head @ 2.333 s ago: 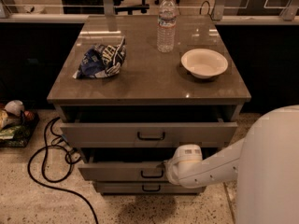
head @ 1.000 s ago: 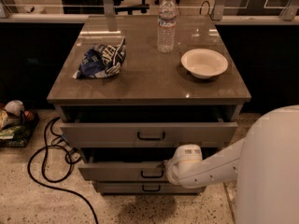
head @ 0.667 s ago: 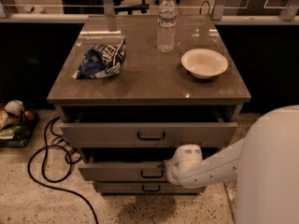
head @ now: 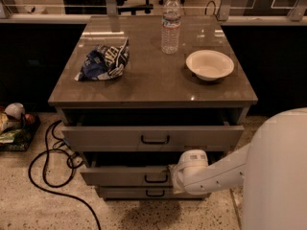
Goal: Open middle drawer
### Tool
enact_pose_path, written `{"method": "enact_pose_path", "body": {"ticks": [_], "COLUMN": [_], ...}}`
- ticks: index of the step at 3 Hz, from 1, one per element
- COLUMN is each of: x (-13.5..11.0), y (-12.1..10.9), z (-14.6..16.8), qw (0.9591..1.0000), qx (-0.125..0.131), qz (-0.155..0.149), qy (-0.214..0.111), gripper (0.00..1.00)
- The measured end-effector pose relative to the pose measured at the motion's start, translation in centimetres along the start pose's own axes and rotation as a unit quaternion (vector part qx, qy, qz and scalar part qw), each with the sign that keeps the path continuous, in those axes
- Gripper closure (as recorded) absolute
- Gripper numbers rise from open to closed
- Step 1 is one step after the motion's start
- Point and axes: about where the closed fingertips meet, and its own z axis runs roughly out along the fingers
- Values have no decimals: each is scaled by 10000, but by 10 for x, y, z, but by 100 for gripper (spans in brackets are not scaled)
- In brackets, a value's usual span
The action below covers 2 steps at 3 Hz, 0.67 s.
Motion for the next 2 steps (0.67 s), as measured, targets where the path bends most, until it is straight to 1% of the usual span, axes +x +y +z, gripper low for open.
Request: {"method": "enact_pose_path", "body": {"ticks": [1,2], "x": [0,0], "y": [0,0], "z": [0,1], "qw": [10000,10000], "qx": [-6,-6], "qz": [-3,-3], "qy": [-3,-3], "gripper": [0,0]}}
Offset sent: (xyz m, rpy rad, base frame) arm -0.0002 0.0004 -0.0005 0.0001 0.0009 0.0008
